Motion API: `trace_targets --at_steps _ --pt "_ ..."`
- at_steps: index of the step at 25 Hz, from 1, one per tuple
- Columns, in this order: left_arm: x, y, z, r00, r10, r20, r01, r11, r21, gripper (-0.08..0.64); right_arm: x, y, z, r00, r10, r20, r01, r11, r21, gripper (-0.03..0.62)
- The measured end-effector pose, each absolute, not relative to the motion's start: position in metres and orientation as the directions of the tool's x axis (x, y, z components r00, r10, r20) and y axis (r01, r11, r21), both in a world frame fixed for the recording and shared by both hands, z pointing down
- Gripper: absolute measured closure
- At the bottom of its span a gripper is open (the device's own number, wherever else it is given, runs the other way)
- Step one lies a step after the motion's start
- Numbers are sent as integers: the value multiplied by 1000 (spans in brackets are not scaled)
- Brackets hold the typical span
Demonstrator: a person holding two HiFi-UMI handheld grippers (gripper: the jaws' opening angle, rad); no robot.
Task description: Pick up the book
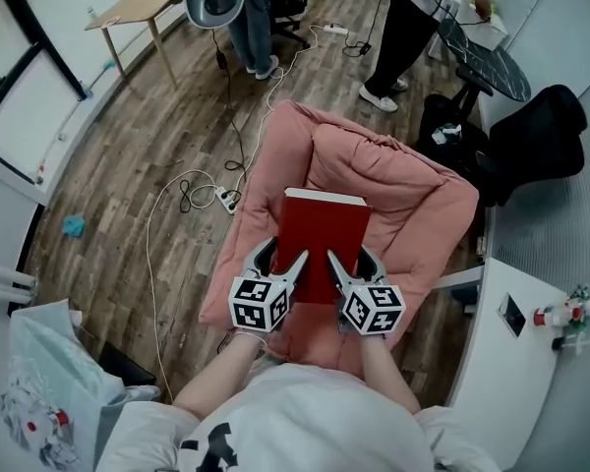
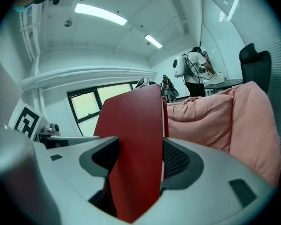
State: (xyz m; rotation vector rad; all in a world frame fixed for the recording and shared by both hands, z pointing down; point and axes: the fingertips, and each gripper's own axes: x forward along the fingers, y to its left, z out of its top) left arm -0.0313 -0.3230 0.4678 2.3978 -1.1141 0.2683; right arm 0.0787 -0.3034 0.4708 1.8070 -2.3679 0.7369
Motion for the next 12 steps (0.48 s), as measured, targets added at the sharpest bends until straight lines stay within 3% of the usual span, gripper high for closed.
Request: trace_targets --at_steps 12 --pt "-26 -337 419 650 -708 275 -758 -581 296 272 85 -320 420 -301 -915 267 -931 222 -290 295"
